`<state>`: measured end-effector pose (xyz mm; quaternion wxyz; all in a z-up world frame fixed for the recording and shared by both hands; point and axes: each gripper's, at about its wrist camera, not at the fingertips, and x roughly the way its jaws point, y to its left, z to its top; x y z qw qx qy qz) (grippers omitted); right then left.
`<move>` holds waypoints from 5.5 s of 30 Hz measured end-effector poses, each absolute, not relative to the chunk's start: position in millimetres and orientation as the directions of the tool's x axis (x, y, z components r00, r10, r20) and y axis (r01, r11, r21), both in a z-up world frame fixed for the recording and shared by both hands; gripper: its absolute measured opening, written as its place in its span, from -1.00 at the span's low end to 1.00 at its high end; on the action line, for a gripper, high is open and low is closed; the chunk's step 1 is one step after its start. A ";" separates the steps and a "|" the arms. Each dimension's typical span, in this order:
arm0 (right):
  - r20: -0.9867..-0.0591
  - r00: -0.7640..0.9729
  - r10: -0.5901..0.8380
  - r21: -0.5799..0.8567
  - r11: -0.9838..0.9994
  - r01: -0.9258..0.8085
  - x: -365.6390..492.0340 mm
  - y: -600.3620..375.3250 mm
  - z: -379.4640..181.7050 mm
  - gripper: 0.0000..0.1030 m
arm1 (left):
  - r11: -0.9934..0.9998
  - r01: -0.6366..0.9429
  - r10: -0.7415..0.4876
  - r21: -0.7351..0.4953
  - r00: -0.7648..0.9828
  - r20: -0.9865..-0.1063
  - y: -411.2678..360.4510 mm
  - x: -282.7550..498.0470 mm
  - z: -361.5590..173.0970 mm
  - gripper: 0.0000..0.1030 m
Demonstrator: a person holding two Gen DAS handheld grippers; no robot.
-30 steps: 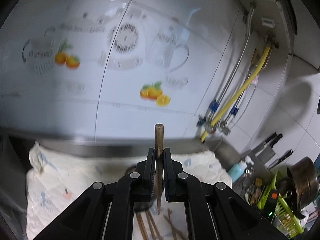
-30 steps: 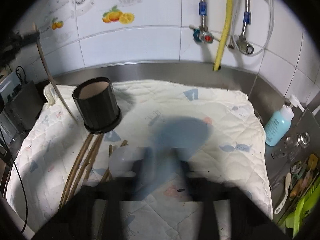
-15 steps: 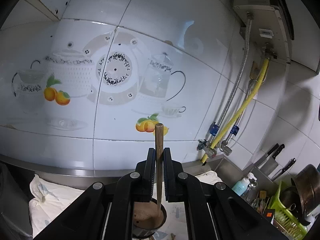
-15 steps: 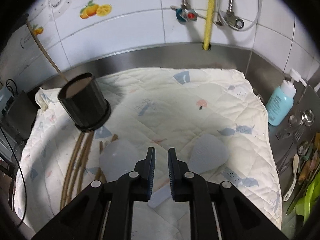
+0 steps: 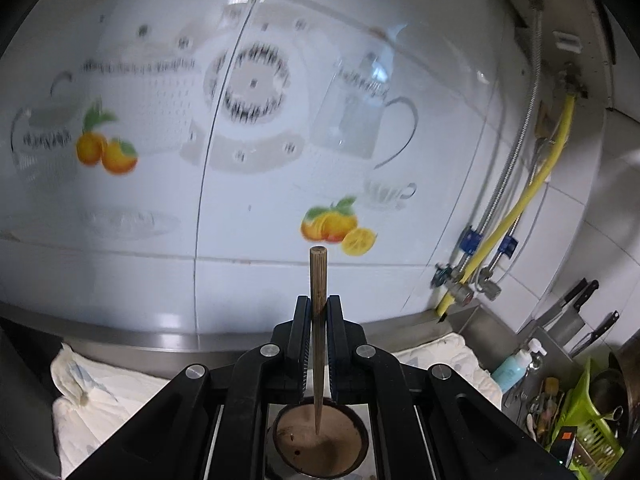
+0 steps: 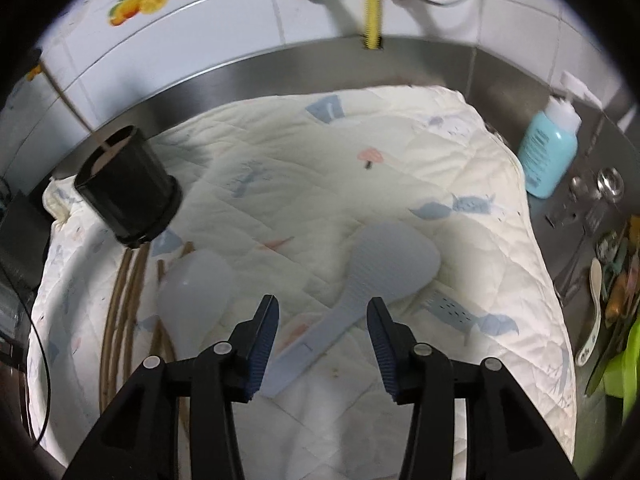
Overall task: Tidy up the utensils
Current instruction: 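Lift the chopstick with left tool and drop it into the black cup while right lifts the paddle, then lower the textured rice paddle into the black cup and open the right tool, then move right tool to the smooth white spoon while left tool returns to the chopsticks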
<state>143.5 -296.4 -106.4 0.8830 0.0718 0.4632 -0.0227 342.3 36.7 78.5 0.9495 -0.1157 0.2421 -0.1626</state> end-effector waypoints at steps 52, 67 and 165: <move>-0.569 0.774 0.278 0.466 0.885 0.024 167.3 -322.3 -44.2 -0.88 | 0.929 0.188 -0.347 -0.320 0.748 -0.566 48.5 357.2 29.0 -0.12; -0.325 0.866 0.381 0.369 0.894 -0.255 229.1 -209.3 32.8 -0.88 | 0.936 0.127 -0.320 -0.329 0.701 -0.638 94.7 286.6 0.7 -0.13; -0.861 0.454 0.228 0.172 0.972 -0.161 162.2 -200.9 -147.5 -0.31 | 0.914 0.131 -0.396 -0.383 0.484 -0.780 43.1 191.2 -74.6 -0.13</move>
